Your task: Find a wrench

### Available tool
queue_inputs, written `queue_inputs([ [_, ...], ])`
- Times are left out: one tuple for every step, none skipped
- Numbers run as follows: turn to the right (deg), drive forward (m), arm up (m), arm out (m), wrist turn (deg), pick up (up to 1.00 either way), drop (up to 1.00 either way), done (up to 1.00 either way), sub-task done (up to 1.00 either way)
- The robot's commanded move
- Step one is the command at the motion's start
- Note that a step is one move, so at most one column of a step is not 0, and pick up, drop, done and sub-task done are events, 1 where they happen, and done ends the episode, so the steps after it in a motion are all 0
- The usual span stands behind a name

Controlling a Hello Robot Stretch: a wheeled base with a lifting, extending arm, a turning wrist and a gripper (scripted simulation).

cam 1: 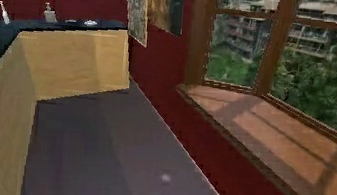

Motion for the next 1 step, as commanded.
queue_inputs([
  [21.0, 0.0, 0.0, 0.0, 0.0, 0.0, 0.0, 0.0, 0.0],
])
